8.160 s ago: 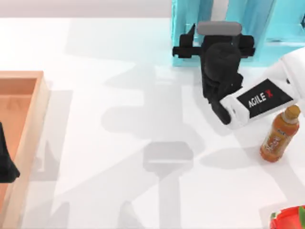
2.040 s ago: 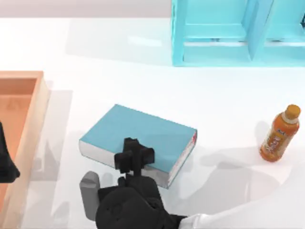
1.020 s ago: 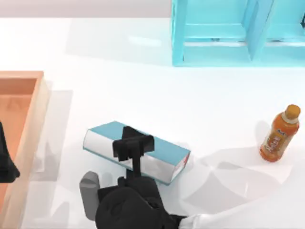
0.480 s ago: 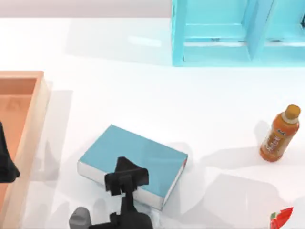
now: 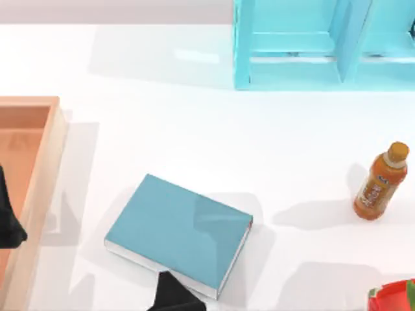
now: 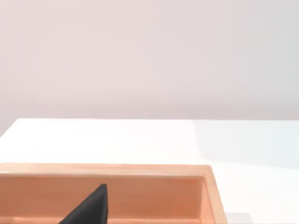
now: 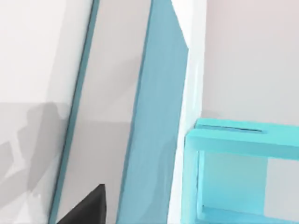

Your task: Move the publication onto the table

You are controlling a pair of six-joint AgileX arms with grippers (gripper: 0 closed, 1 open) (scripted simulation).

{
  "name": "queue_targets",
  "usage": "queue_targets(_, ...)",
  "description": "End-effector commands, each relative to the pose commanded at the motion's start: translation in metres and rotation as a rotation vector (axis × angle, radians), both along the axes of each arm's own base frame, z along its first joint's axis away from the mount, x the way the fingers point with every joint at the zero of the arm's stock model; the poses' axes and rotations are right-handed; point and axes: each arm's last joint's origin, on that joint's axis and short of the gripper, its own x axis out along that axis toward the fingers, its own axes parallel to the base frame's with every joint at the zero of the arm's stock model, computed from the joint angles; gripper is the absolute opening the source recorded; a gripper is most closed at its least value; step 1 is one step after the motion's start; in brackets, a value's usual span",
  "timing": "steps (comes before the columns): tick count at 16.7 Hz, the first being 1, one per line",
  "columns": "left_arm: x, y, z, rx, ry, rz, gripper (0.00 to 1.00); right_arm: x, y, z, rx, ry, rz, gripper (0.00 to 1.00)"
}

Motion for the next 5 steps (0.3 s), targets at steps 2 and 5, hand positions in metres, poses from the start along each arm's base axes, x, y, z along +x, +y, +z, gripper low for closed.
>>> queue_targets(2,0.000,0.000,0.000,0.000,0.000,0.000,1.00,-0.012,-0.003,0.002,0.002,-0.014,0.006,1.00)
queue_targets(5,0.000,0.000,0.000,0.000,0.000,0.000,1.00,-0.018,-0.005,0.004,0.004,-0.024,0.011,1.00)
